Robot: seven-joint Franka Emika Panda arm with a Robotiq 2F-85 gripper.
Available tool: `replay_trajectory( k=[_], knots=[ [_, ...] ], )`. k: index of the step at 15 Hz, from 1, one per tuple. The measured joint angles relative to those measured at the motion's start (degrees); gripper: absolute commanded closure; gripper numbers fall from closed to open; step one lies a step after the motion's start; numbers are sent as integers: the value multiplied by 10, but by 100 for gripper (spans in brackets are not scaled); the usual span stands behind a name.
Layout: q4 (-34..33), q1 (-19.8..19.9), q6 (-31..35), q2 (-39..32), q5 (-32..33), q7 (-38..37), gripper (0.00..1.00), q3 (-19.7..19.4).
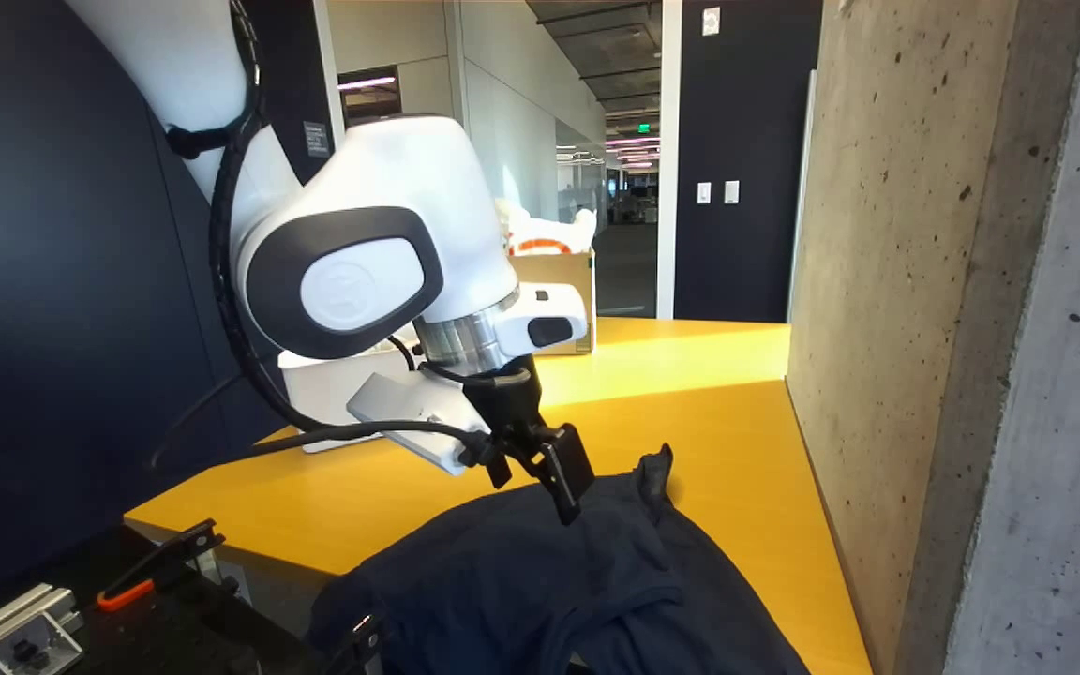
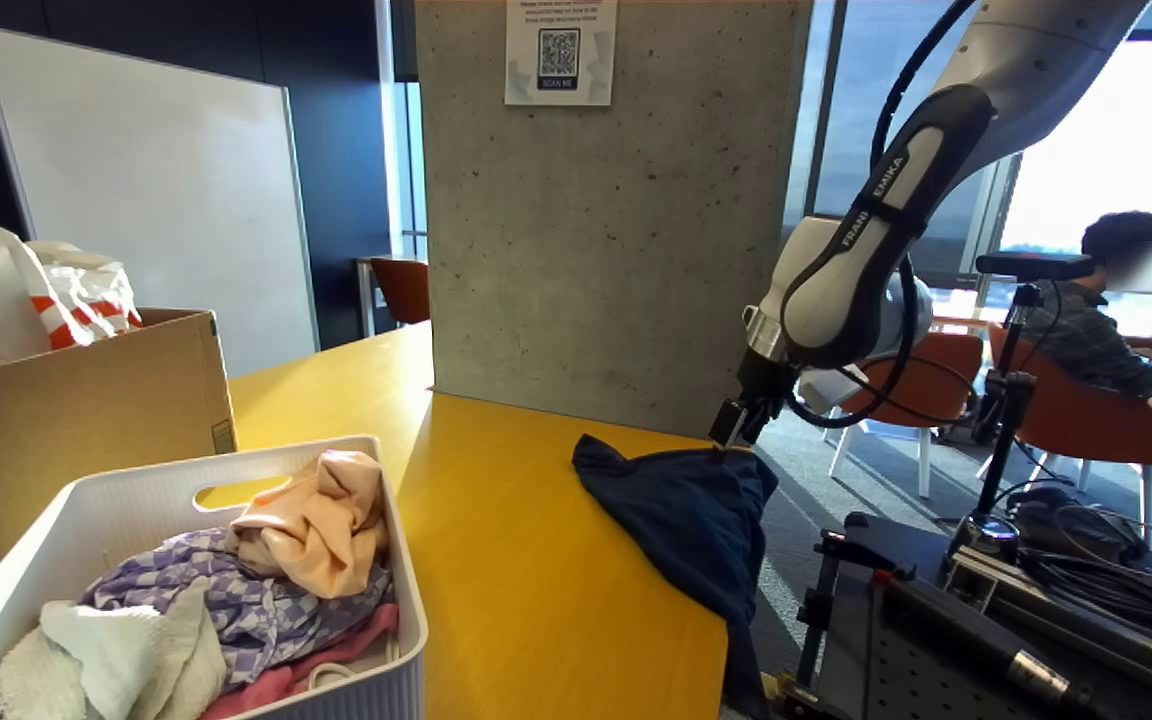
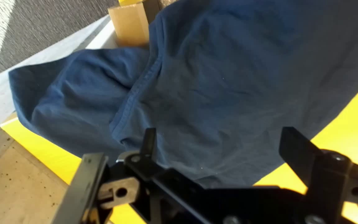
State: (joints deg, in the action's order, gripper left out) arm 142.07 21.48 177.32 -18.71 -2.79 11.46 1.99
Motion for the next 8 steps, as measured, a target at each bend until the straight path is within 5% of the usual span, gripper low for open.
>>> replay_trajectory(
  k=[4,8],
  knots=[
    [-28,158,0,-31,-51,88,0,164],
    [-48,290,0,-96,-56,140,0,264]
  ],
)
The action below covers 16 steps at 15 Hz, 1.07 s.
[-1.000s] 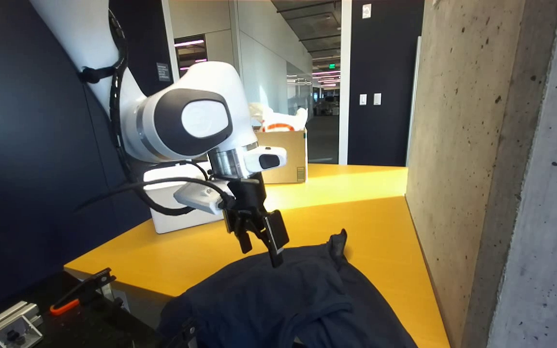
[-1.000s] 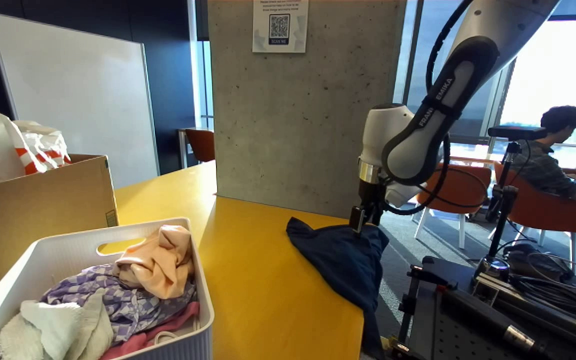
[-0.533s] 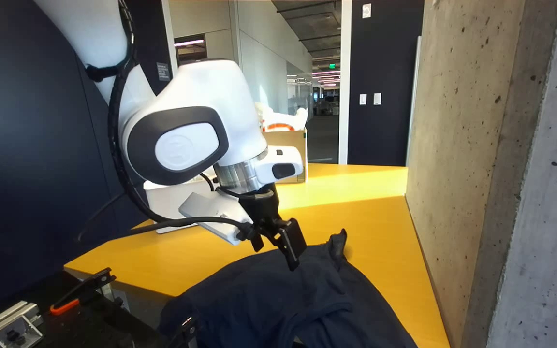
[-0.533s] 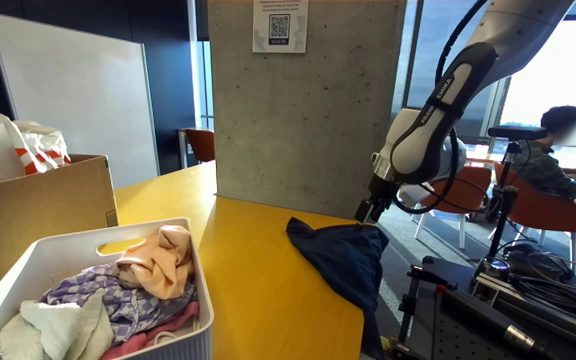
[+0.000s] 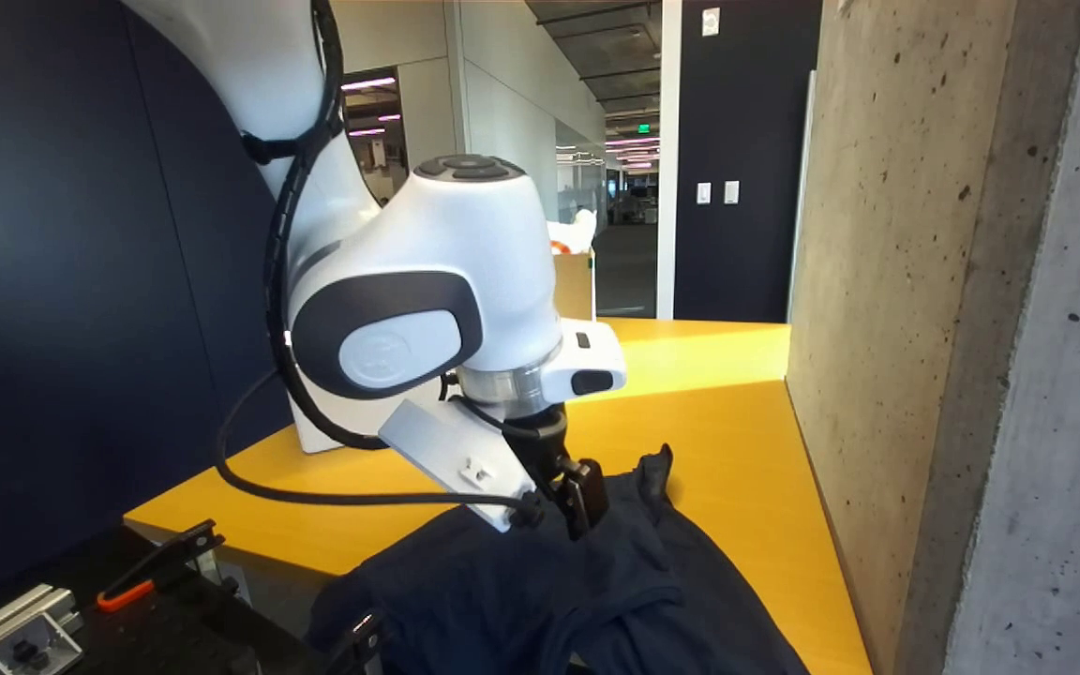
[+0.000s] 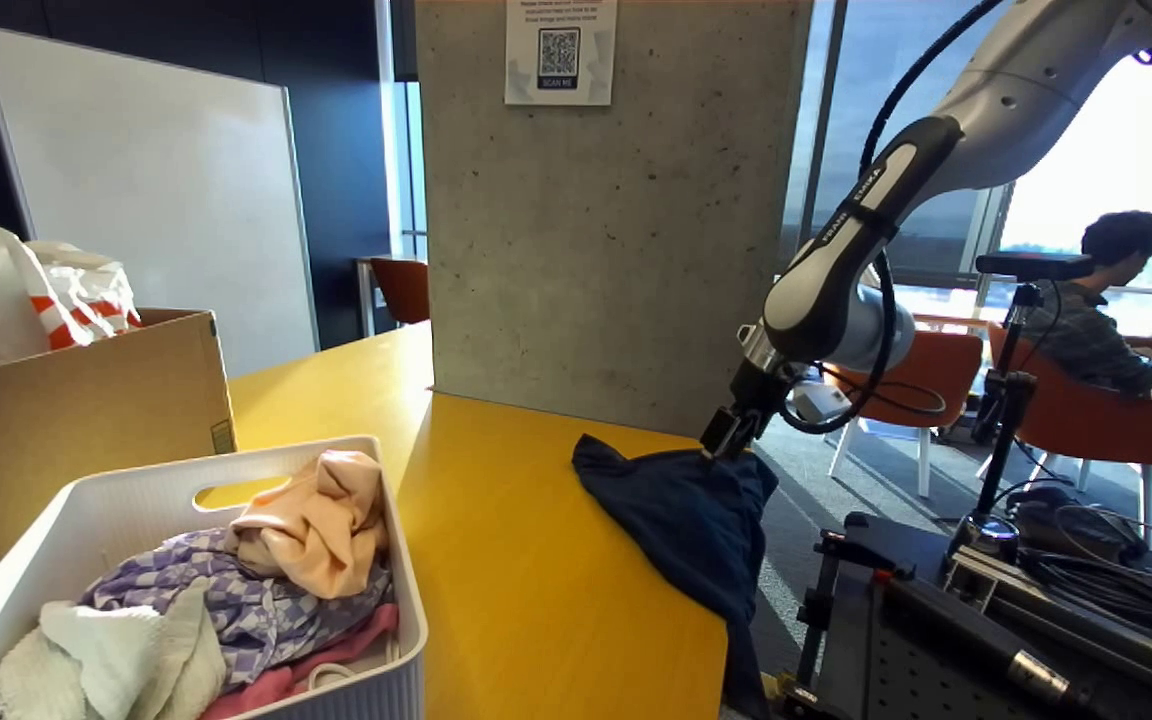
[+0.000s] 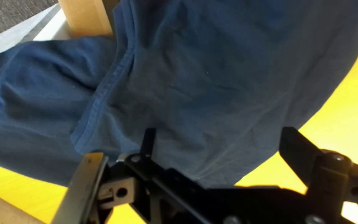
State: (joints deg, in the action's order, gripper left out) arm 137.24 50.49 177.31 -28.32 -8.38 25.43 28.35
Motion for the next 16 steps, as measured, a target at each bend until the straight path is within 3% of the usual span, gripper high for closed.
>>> replay_trajectory(
  k=[4,8,16],
  knots=[
    [15,87,-1,-27,6,6,0,45],
    [37,141,-5,-24,17,4,0,64],
    [20,152,-9,-32,44,-13,0,50]
  ],
)
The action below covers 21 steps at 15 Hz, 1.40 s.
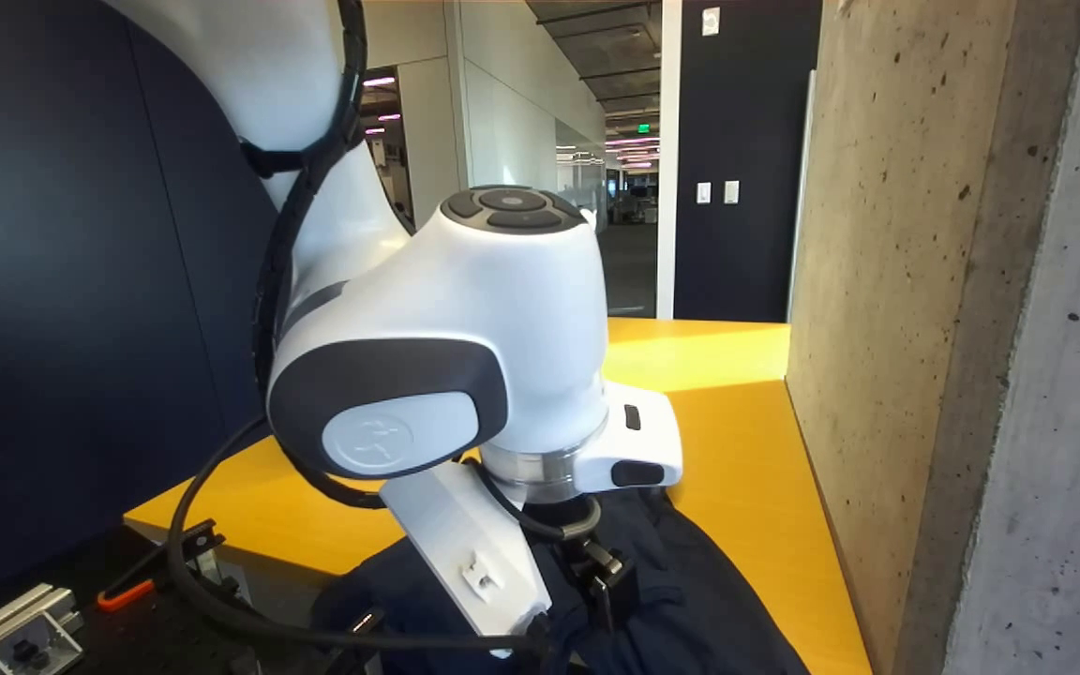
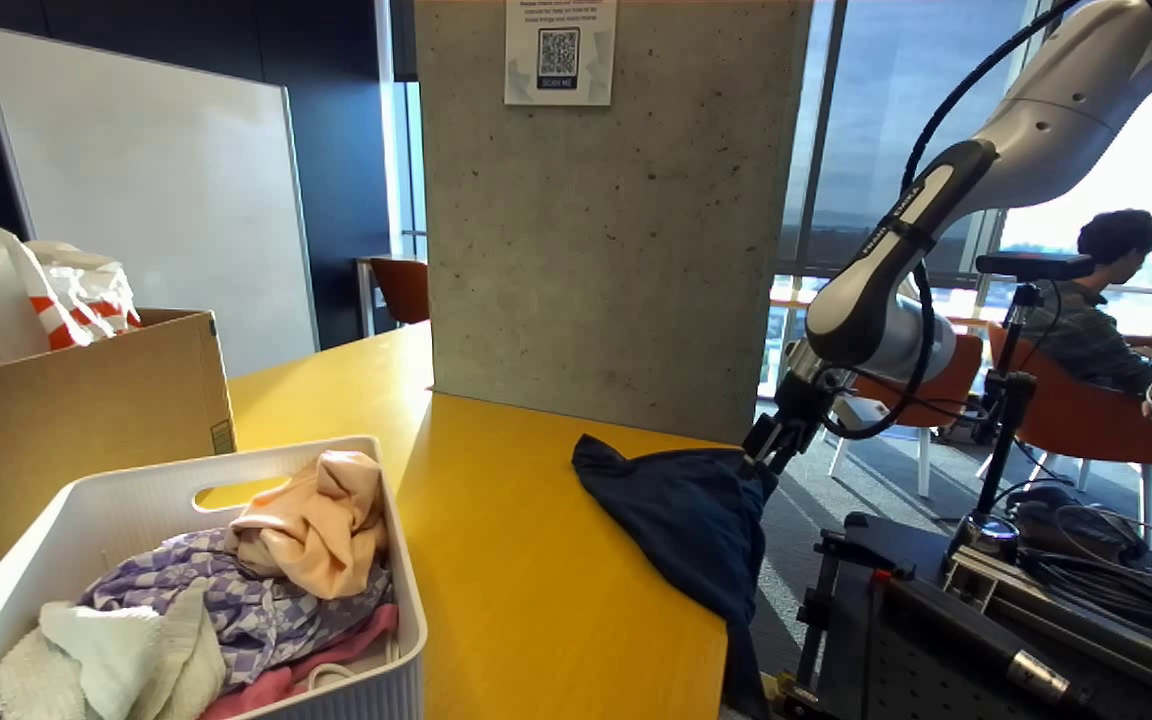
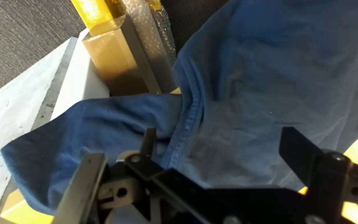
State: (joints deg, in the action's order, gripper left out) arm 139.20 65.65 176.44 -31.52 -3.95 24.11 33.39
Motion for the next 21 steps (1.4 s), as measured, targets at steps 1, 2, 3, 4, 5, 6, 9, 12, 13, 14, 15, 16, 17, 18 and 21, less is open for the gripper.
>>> replay_trajectory(
  k=[1,2,3,4,5,6,9,12,13,14,15,16,17,18,21],
  knots=[
    [-6,-3,0,-5,3,-2,0,-3],
    [-14,-8,0,-11,4,-4,0,-9],
    [-23,-13,0,-19,5,-5,0,-15],
    [-32,-18,0,-27,6,-5,0,-21],
    [-42,-21,-1,-36,7,-5,0,-25],
    [-50,-25,-1,-44,8,-5,0,-27],
    [-73,-37,-3,-63,12,-9,0,-33],
    [-99,-52,-16,-85,14,-11,0,-39],
    [-108,-58,-21,-93,14,-12,0,-41],
    [-118,-65,-24,-101,14,-12,0,-44],
    [-126,-70,-25,-110,14,-12,0,-46],
    [-132,-75,-26,-116,14,-12,0,-46],
    [-136,-77,-26,-122,14,-12,0,-46],
    [-138,-79,-26,-125,14,-12,0,-46],
    [-134,-79,-21,-125,14,-12,0,-36]
  ],
)
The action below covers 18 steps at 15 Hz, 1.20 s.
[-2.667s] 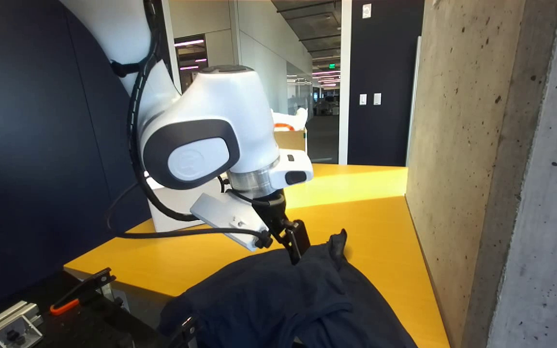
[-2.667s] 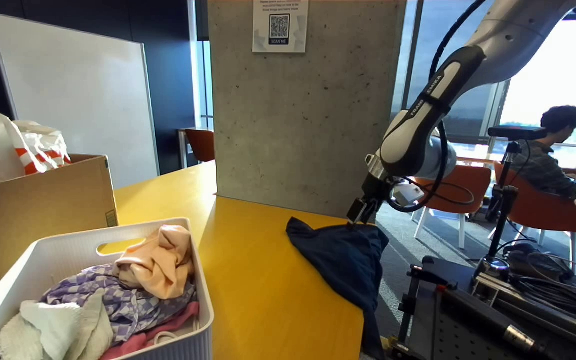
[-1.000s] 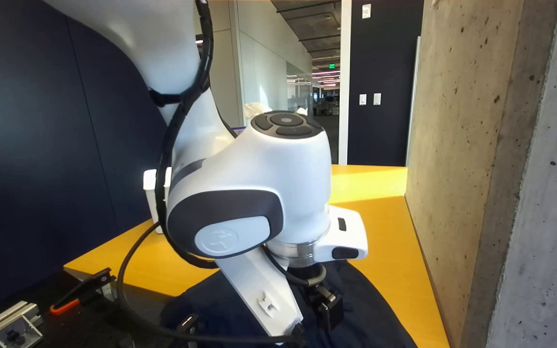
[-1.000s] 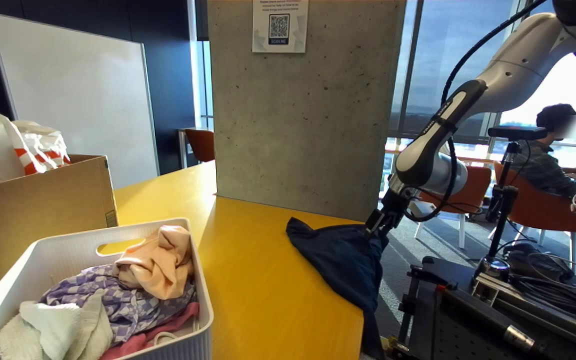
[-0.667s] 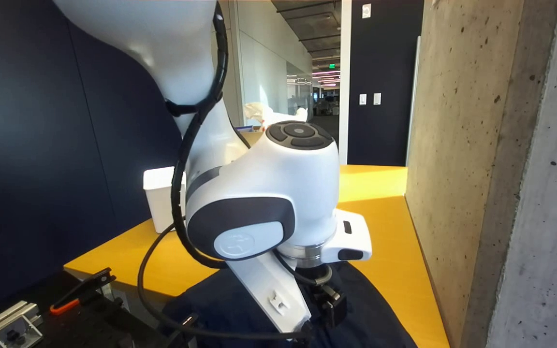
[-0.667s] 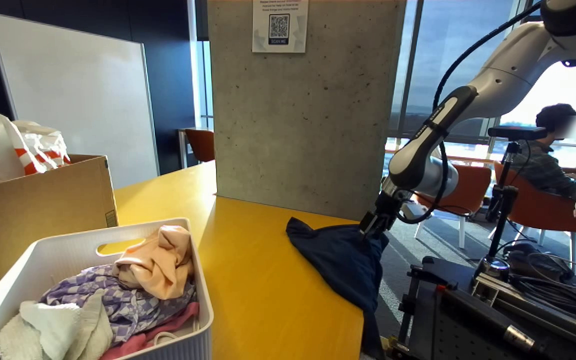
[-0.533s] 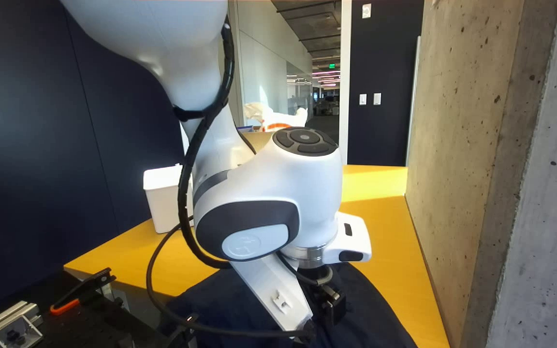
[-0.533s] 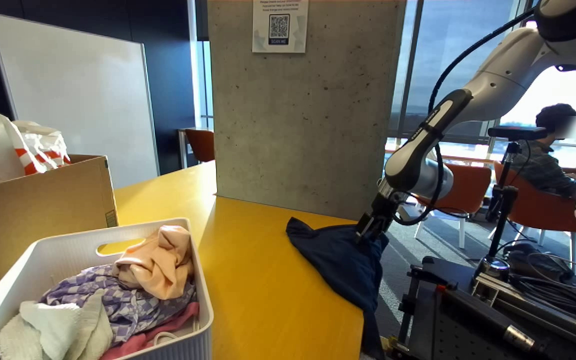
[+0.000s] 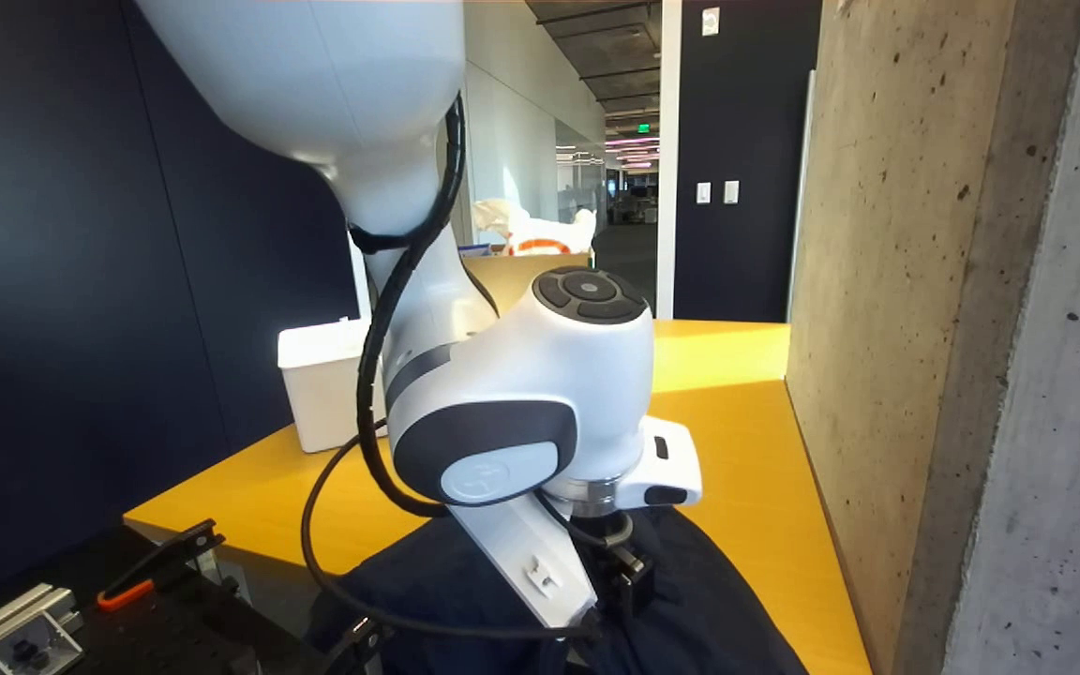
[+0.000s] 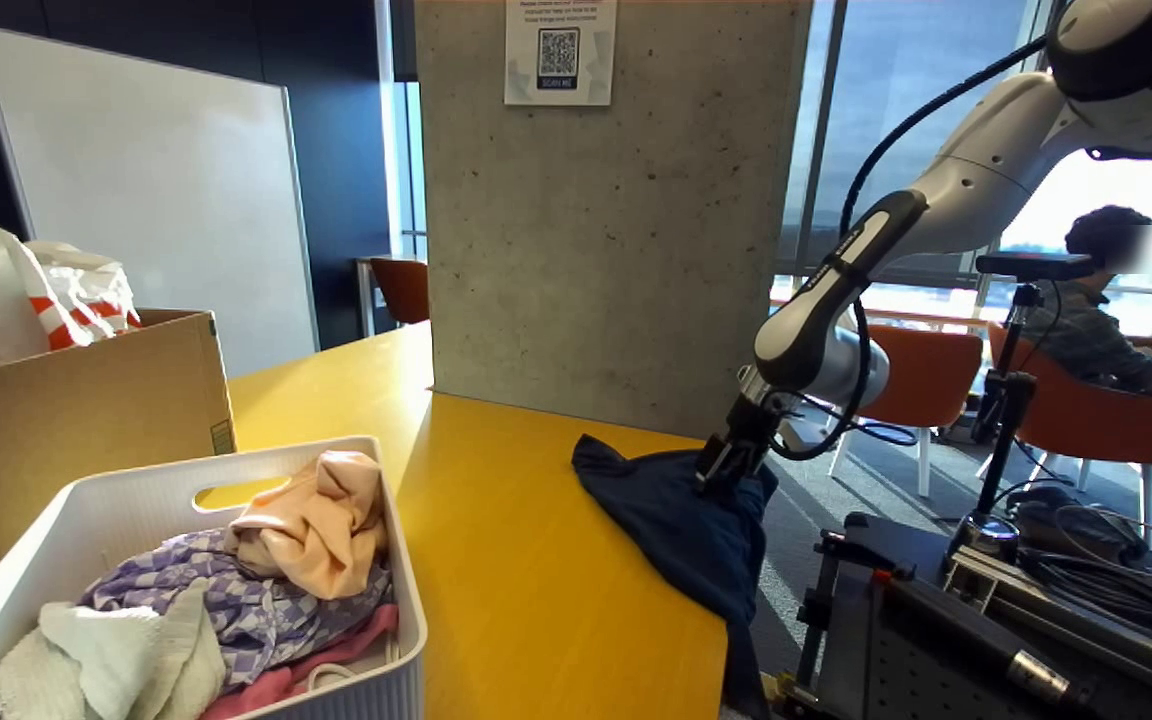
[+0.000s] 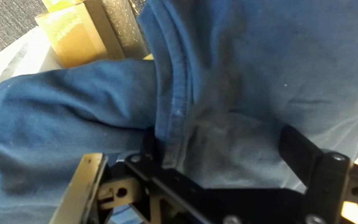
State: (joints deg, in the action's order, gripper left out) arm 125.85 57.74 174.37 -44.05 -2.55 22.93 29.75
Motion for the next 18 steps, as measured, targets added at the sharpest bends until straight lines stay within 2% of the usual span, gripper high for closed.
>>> replay_trajectory(
  k=[6,7,8,17,18],
  knots=[
    [35,0,22,20,2,-1,0,29],
    [36,0,22,21,4,-1,25,29],
    [36,0,22,20,6,-1,28,28],
    [46,1,26,19,13,-1,97,26],
    [50,1,29,21,13,-1,100,26]
  ],
)
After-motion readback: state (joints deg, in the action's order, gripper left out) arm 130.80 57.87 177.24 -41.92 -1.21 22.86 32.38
